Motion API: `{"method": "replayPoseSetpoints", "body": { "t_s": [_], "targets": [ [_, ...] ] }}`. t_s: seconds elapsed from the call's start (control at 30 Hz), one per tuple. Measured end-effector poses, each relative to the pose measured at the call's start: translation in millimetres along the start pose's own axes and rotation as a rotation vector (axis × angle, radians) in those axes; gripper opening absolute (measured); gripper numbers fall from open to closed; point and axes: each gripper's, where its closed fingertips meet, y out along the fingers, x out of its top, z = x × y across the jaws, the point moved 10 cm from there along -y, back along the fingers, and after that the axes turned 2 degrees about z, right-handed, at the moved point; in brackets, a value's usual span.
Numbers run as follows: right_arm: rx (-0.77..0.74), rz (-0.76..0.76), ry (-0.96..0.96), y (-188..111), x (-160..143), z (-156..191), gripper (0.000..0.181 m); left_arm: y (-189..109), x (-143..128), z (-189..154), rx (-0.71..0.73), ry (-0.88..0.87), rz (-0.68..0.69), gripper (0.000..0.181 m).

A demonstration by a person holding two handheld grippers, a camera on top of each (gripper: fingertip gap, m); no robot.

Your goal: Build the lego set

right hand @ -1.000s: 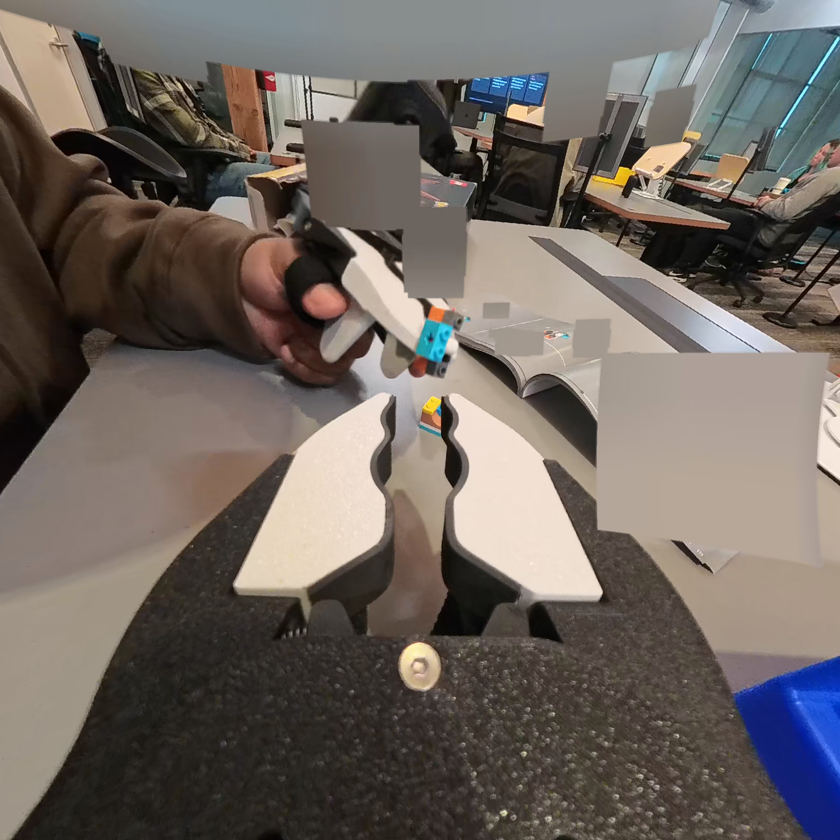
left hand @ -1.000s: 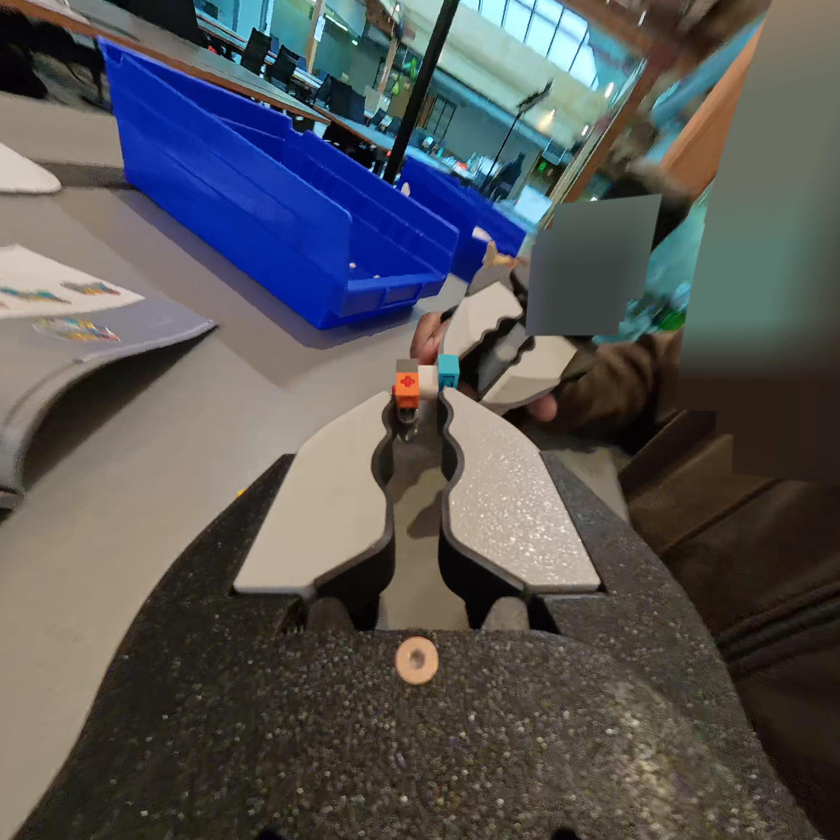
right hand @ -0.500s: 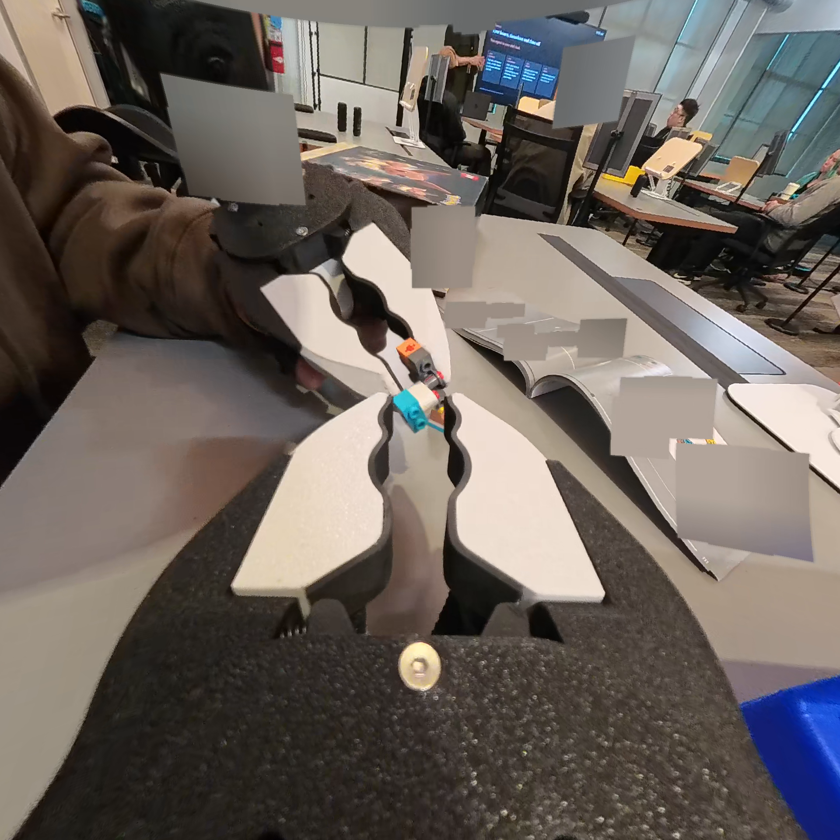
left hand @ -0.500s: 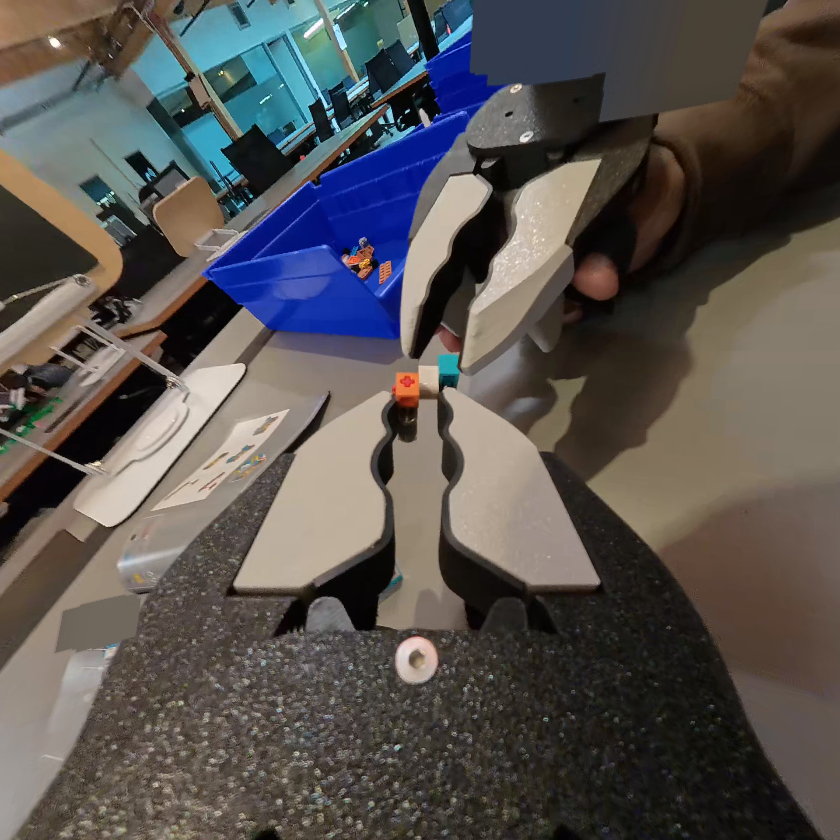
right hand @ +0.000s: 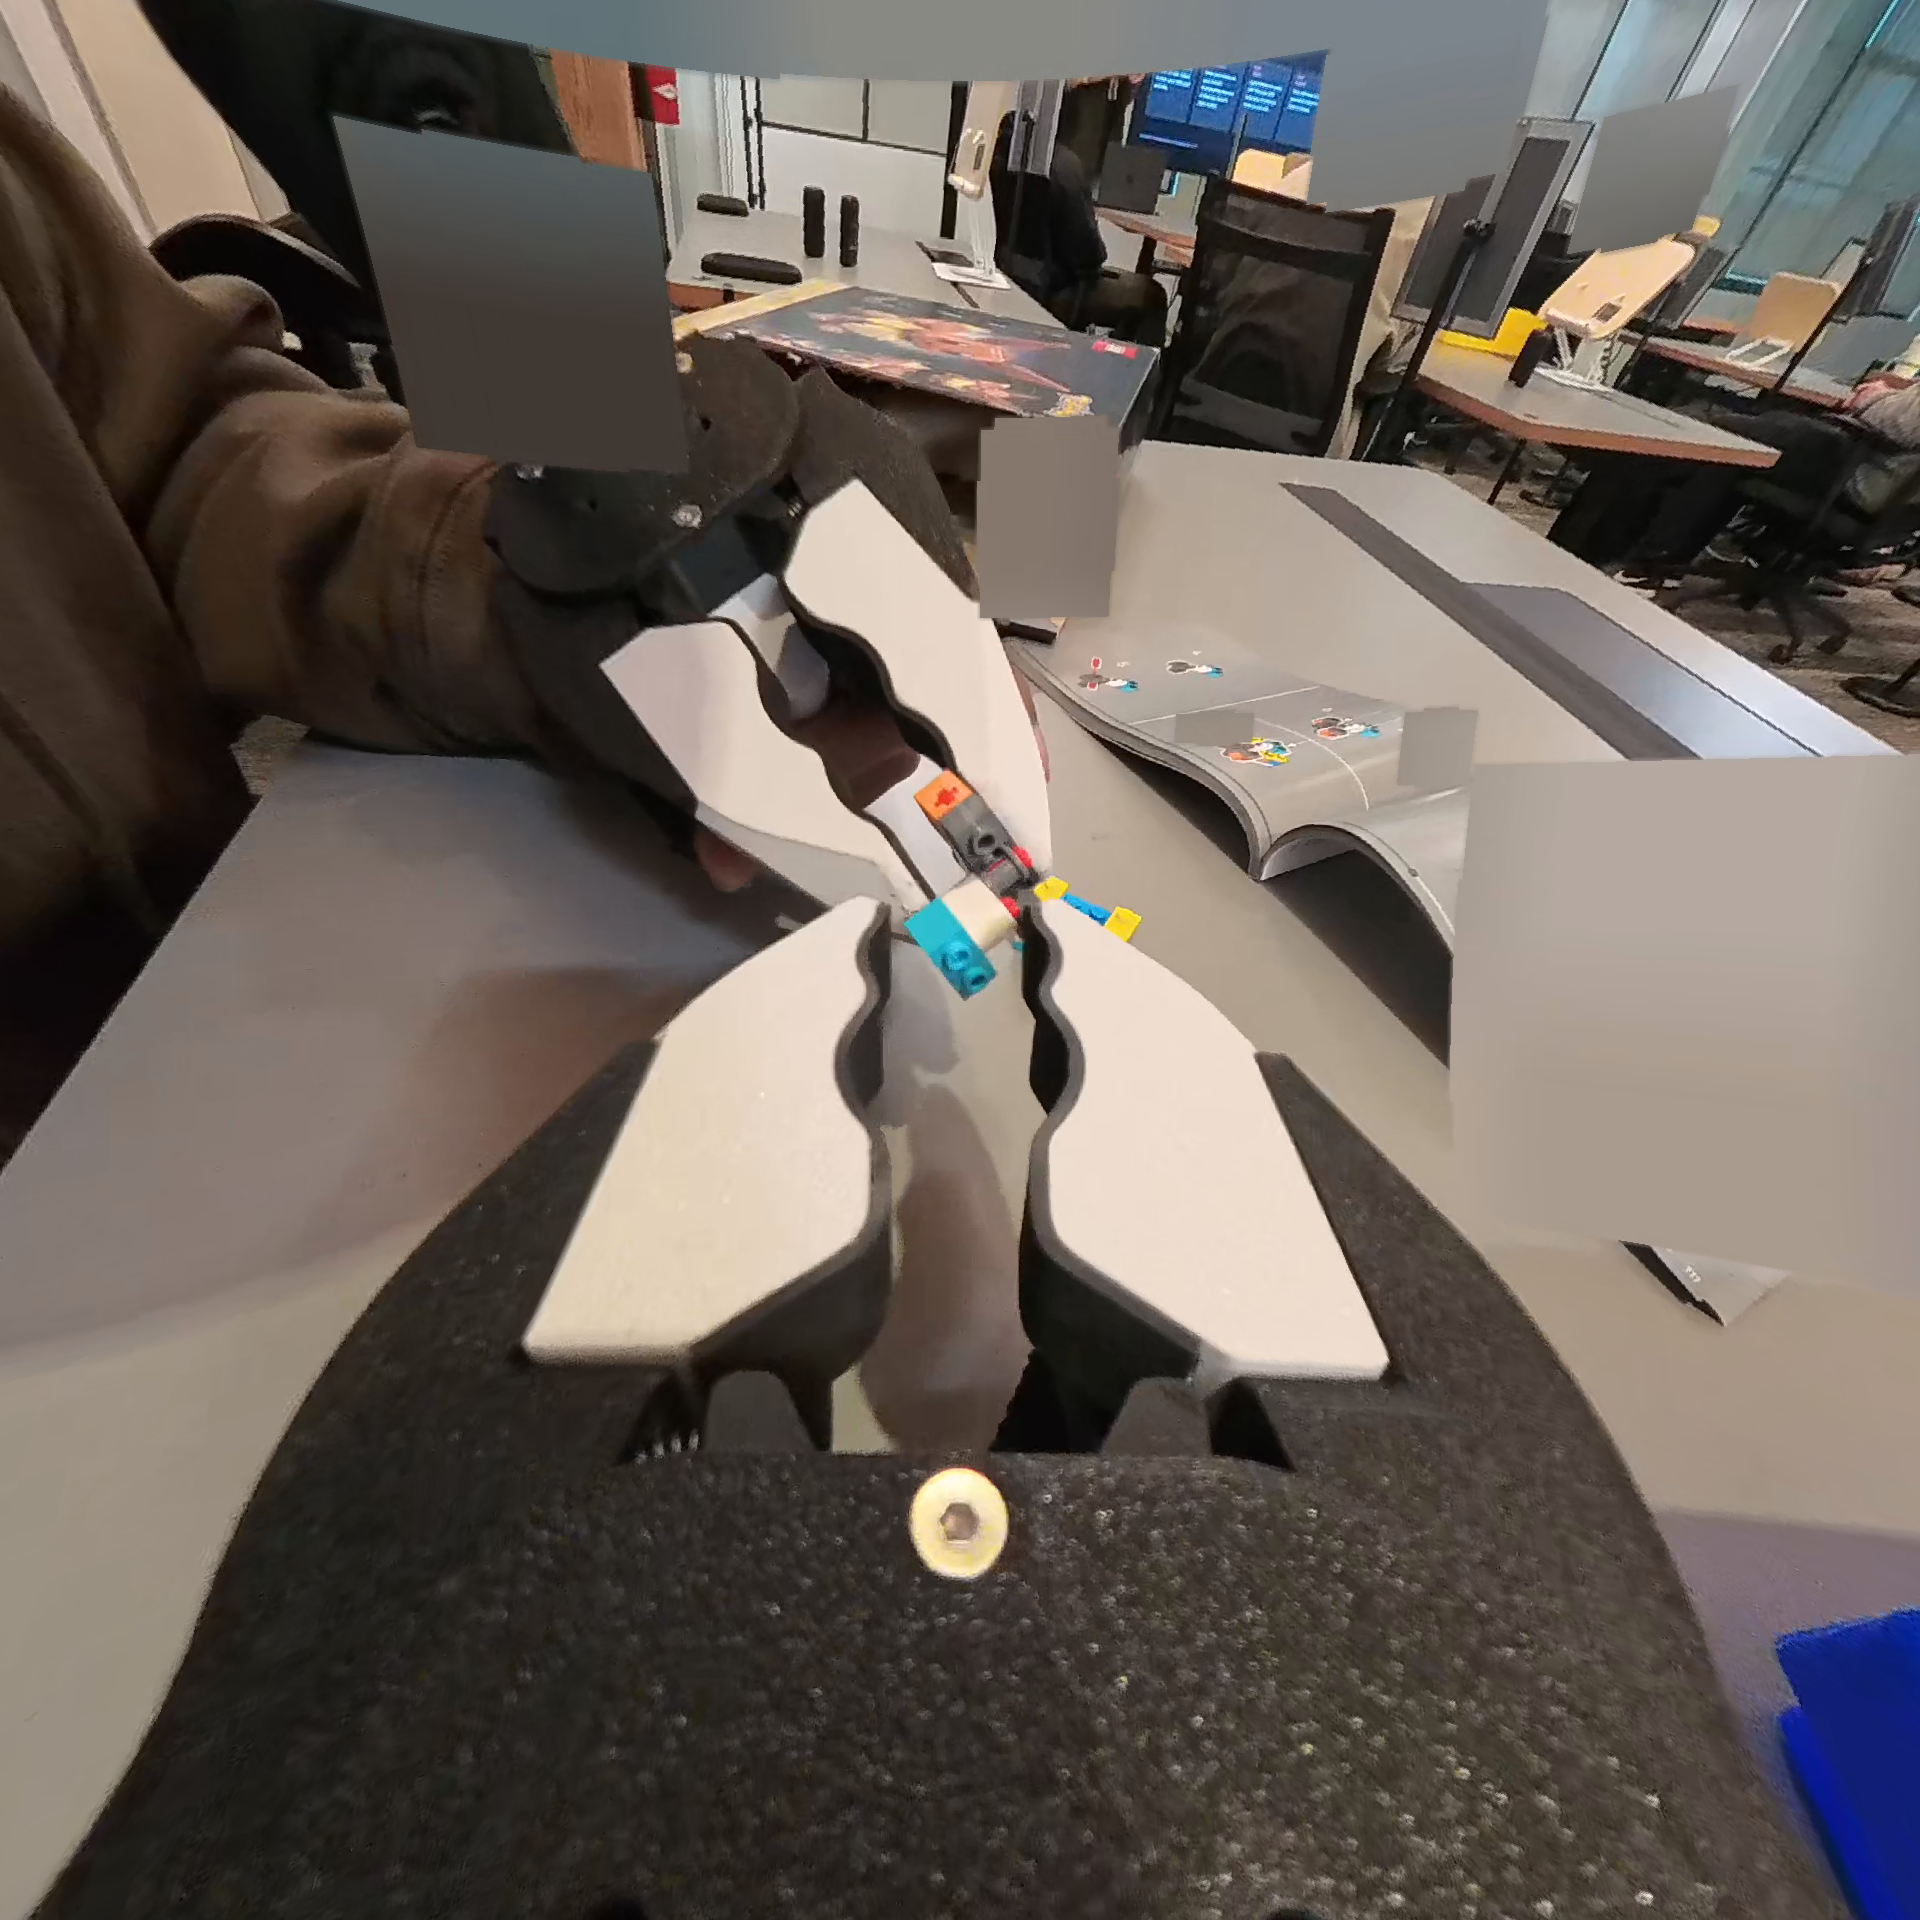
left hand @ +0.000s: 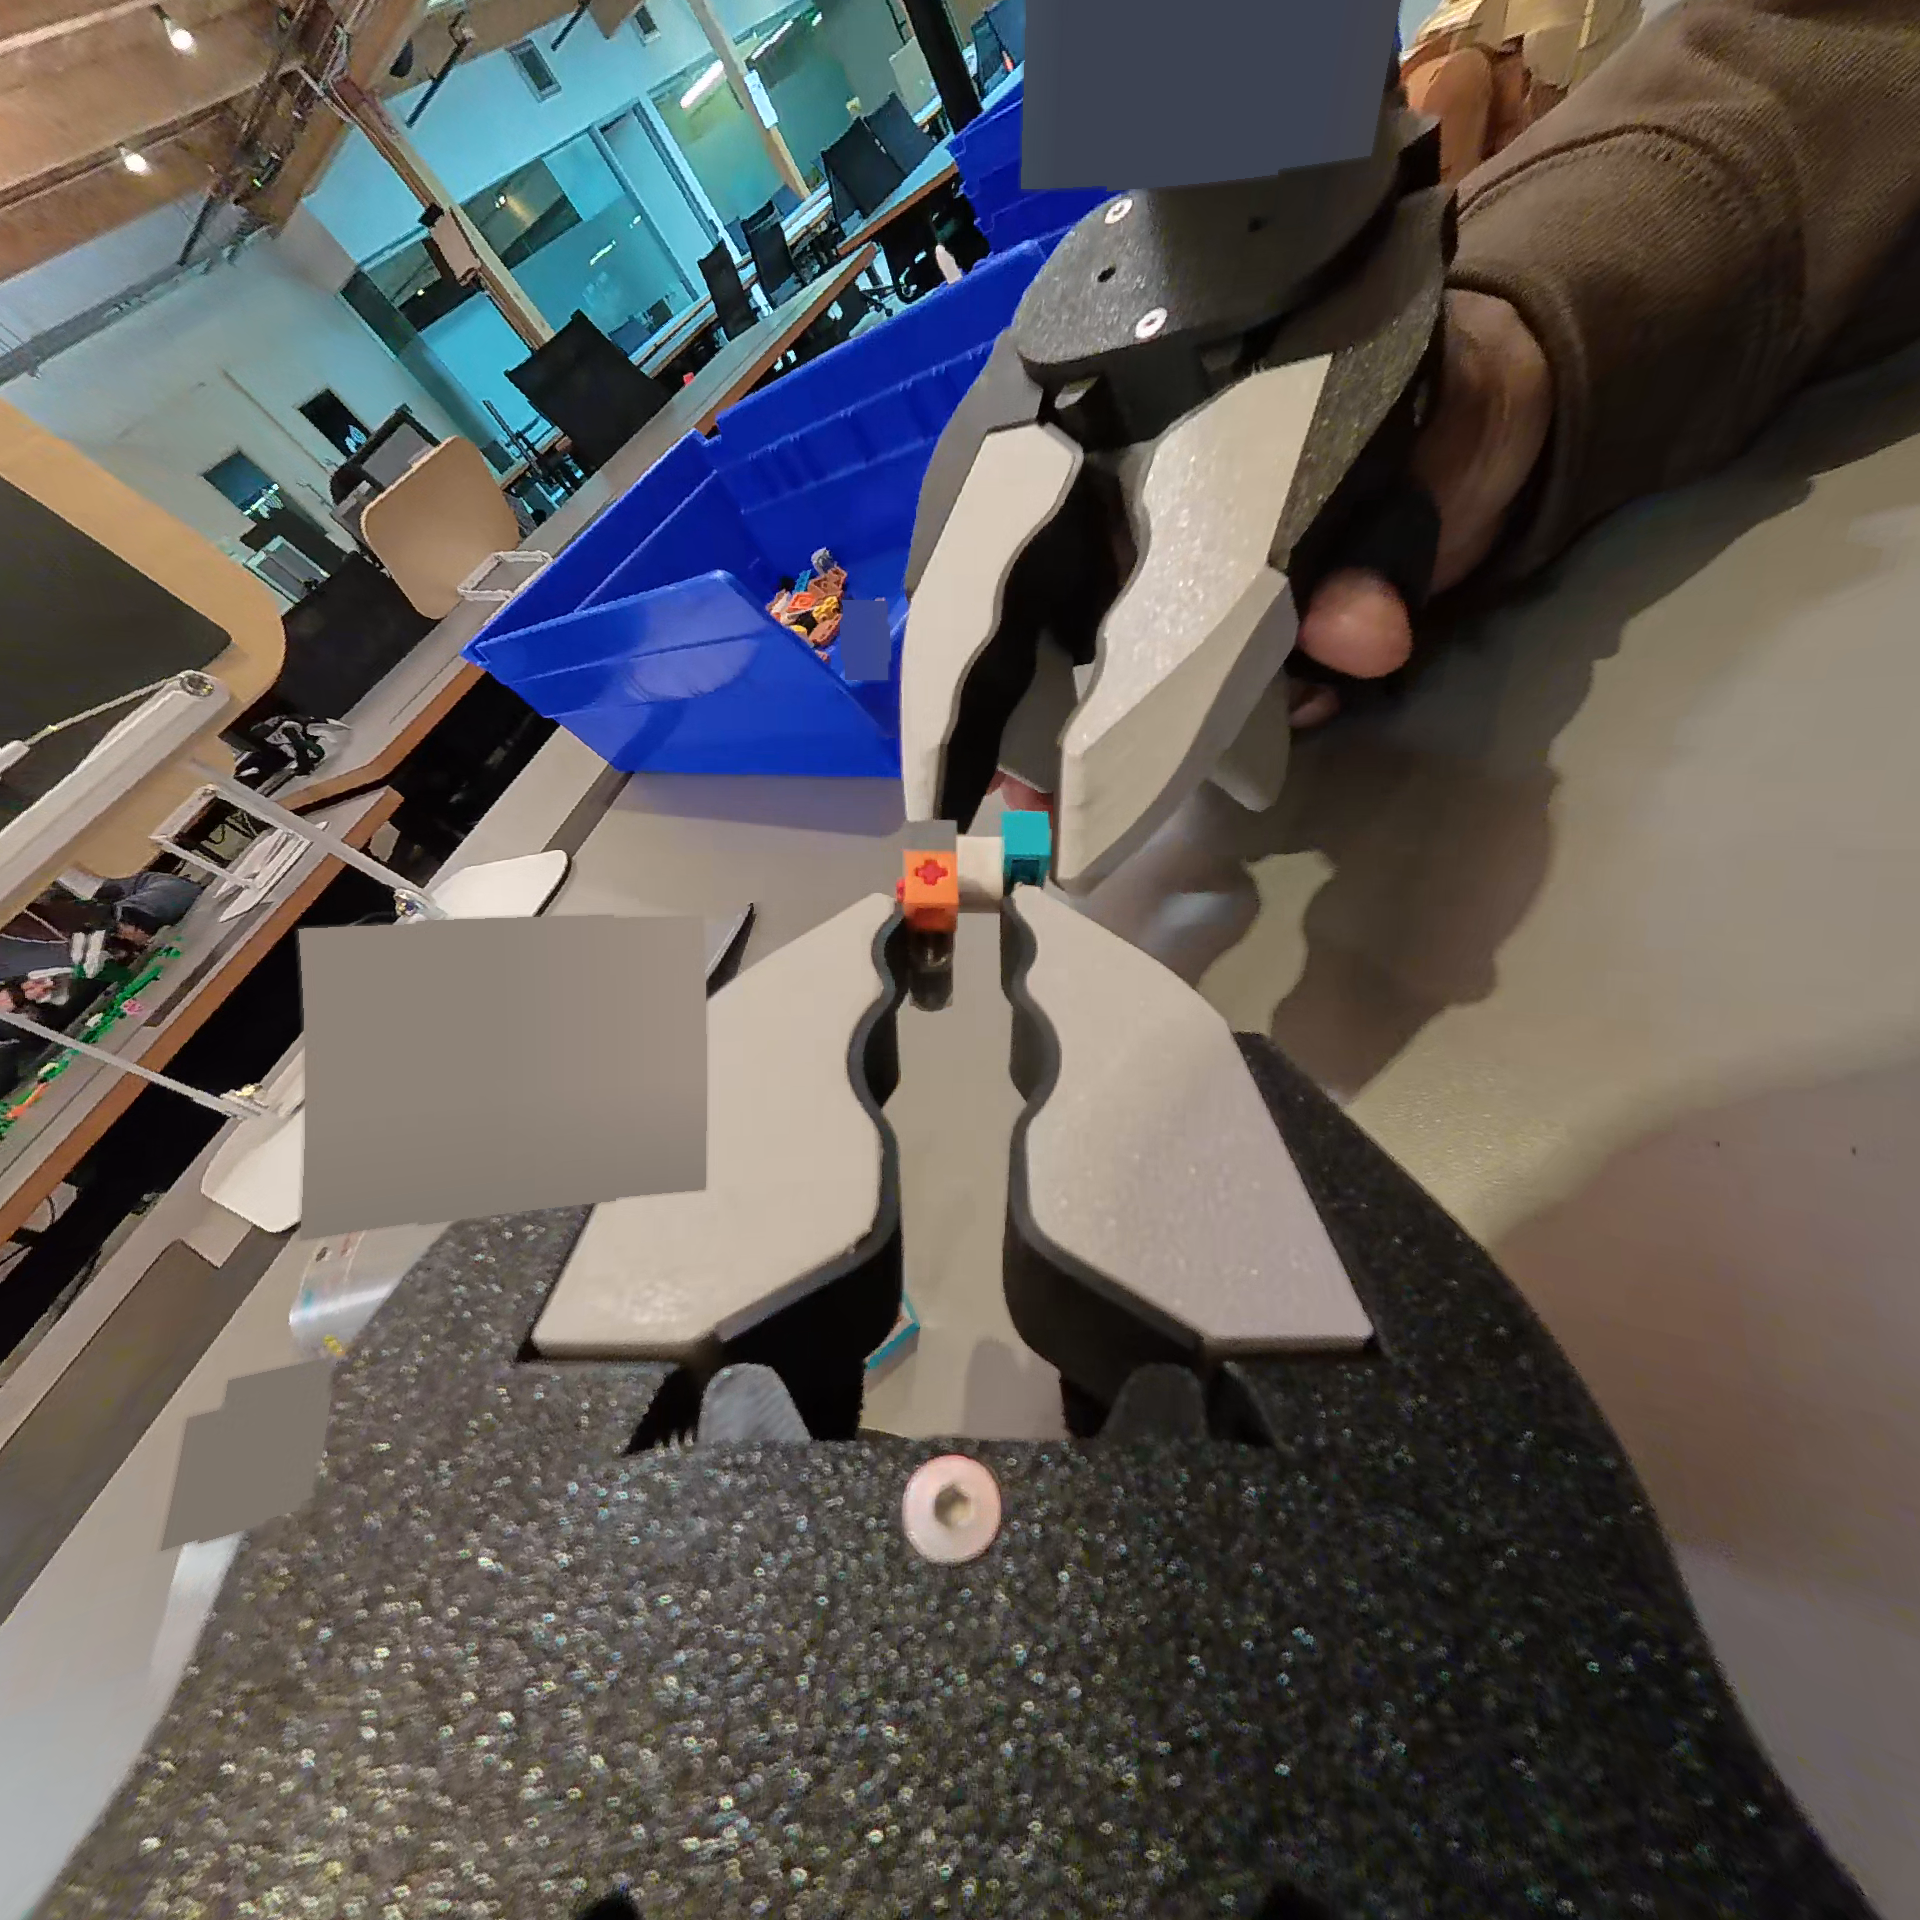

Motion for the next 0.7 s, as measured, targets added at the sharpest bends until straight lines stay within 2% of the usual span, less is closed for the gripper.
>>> {"method": "replayPoseSetpoints", "body": {
  "t_s": [0.23,0.7],
  "targets": [
    [-0.002,0.009,-0.001,-0.4,0.9,0.1,0.021,-0.9,-0.7,3.2,-0.042,-0.086,-0.038,0.017],
    [0.01,0.002,0.021,-3.8,3.2,-0.6,0.02,-4.5,-2.6,6.3,-0.022,-0.035,-0.038,0.018]
  ]
}}
